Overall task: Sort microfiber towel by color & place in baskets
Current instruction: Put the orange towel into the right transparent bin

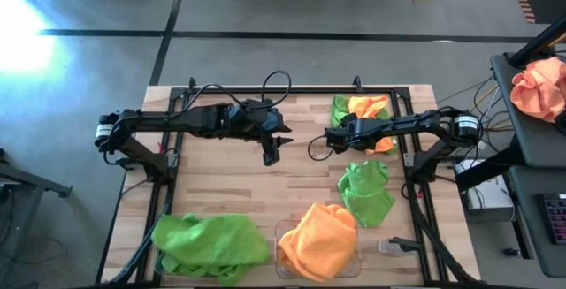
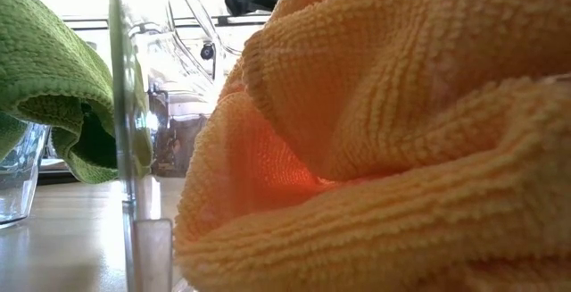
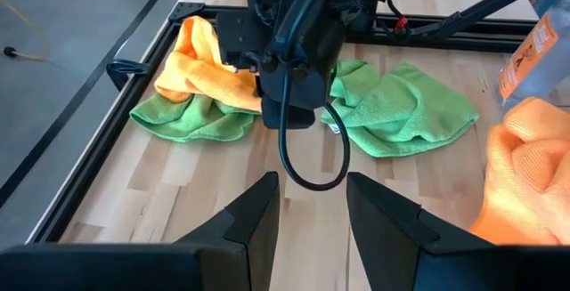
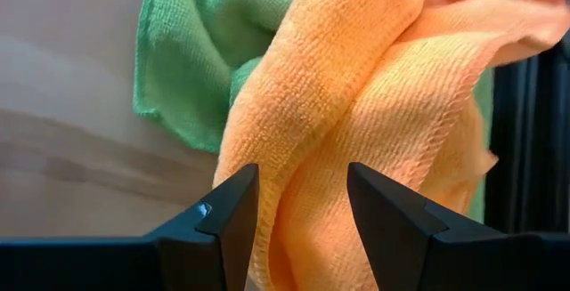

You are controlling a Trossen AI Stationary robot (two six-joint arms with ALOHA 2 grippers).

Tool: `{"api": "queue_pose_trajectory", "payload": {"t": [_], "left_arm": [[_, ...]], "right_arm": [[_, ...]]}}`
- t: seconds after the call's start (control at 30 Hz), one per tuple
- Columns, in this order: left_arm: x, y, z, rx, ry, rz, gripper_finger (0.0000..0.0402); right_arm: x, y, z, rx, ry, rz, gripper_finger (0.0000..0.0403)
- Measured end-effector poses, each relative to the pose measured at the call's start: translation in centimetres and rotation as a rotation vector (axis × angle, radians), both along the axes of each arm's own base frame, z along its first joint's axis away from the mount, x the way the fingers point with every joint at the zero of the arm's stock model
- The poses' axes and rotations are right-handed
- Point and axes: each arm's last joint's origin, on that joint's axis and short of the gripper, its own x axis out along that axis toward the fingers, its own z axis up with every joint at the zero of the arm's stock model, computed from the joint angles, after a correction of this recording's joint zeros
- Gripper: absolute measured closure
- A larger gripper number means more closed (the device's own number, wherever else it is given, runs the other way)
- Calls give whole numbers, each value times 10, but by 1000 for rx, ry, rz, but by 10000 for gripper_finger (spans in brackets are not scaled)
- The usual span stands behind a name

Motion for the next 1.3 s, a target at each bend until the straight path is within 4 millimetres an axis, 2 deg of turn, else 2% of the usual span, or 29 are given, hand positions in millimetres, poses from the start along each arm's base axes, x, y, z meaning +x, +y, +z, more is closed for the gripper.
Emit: {"api": "queue_pose_trajectory", "payload": {"t": [0.57,0.83,1.3], "left_arm": [[0,0,0,0,0,1,283],[0,0,0,1,0,1,283],[0,0,0,10,1,-4,283]], "right_arm": [[2,4,-2,124,-46,-5,234],[3,2,-1,56,-43,-4,234],[9,0,-1,42,-92,31,234]]}}
